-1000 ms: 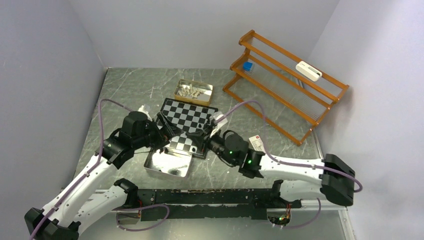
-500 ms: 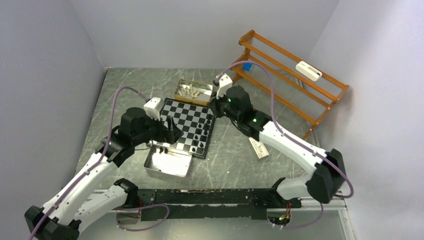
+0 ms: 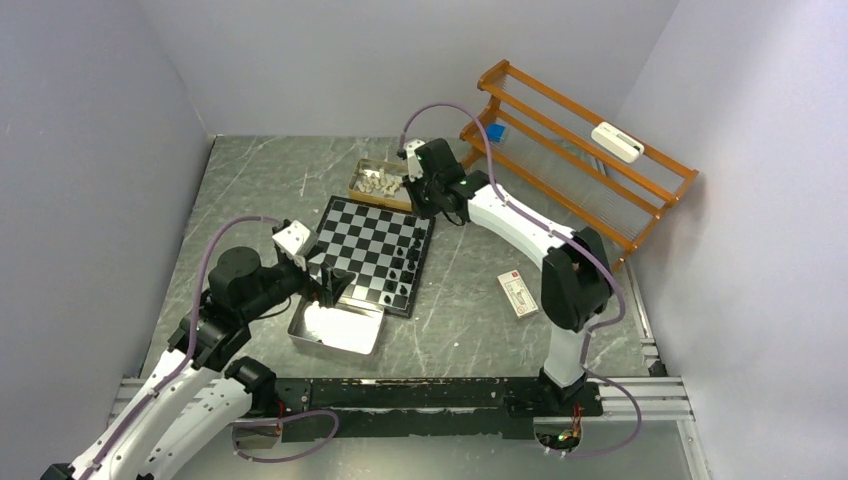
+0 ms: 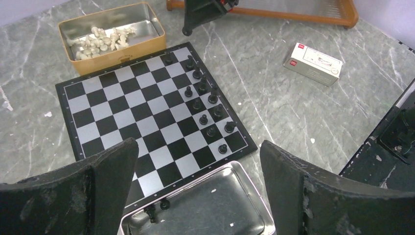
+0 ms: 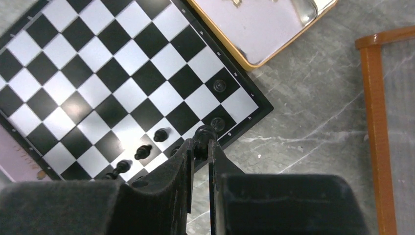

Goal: Set up the chess pieces on the board
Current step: Place the chess piece on the chessboard.

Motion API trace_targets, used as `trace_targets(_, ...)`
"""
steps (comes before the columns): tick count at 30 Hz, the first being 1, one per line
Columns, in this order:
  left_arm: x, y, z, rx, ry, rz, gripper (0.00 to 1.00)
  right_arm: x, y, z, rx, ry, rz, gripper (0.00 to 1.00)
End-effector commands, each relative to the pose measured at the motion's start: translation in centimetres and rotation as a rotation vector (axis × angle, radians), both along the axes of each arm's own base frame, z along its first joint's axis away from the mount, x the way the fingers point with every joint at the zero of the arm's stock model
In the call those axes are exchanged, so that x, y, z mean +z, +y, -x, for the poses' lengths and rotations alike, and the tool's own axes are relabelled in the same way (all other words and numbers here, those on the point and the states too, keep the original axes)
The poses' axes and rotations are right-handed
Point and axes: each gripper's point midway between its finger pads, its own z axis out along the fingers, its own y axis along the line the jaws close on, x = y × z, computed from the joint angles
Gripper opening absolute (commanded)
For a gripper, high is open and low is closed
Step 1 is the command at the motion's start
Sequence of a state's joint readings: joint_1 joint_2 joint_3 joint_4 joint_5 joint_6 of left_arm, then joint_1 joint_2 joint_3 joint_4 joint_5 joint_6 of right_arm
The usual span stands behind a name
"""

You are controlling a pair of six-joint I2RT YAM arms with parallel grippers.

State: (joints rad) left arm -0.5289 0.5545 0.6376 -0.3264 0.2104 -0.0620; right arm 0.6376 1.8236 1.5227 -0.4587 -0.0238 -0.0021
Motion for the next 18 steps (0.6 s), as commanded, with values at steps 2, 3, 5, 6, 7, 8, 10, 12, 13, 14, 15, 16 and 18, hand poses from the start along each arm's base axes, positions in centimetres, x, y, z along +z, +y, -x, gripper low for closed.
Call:
trace_targets(2,1.0,0.7,-0.7,0.034,-0.059,-0.022,0.98,-2.6,-0.8,-0.7,0.014,0.114,0.057,0.08)
trace_targets(3,1.1,0.7,-0.7,0.030,-0.058,-0.022,0.98,-3.6,-0.9,-1.0,0.007,0.143,0.066,0.08)
trace_targets(5,1.3,0.5,-0.4,0.009,-0.062,-0.018,0.98,-4.7,-1.5,-1.5,-0.014,0.170,0.084,0.08)
trace_targets(6,1.3,0.4,-0.3,0.005,-0.063,-0.015,0.98,-5.2,-1.7,-1.7,-0.020,0.182,0.093,0.08)
trace_targets(7,1.3,0.5,-0.3,0.010,-0.064,-0.012,0.98,-5.7,-1.9,-1.9,-0.027,0.197,0.103,0.09)
trace_targets(8,1.3,0.7,-0.3,0.021,-0.067,-0.011,0.98,-6.2,-2.0,-2.0,-0.031,0.211,0.111,0.09)
trace_targets(10,1.5,1.0,-0.3,0.036,-0.074,-0.009,0.98,-6.8,-2.2,-2.4,-0.036,0.229,0.125,0.09)
trace_targets(12,1.6,1.1,-0.4,0.044,-0.081,-0.007,0.98,-7.2,-2.3,-2.8,-0.043,0.235,0.131,0.09)
trace_targets(13,1.6,1.1,-0.3,0.040,-0.084,-0.005,0.98,-7.3,-2.3,-3.0,-0.046,0.238,0.132,0.09)
trace_targets(14,1.7,1.1,-0.3,0.037,-0.086,-0.003,0.98,-7.4,-2.3,-3.2,-0.051,0.241,0.134,0.09)
trace_targets(15,1.7,1.0,-0.2,0.034,-0.089,-0.001,0.98,-7.4,-2.3,-3.5,-0.057,0.234,0.134,0.09)
trace_targets(16,1.7,1.0,-0.2,0.034,-0.088,-0.002,0.98,-7.4,-2.3,-3.7,-0.059,0.234,0.130,0.09)
trace_targets(18,1.6,1.0,-0.2,0.034,-0.085,-0.004,0.98,-7.4,-2.1,-4.0,-0.057,0.237,0.120,0.09)
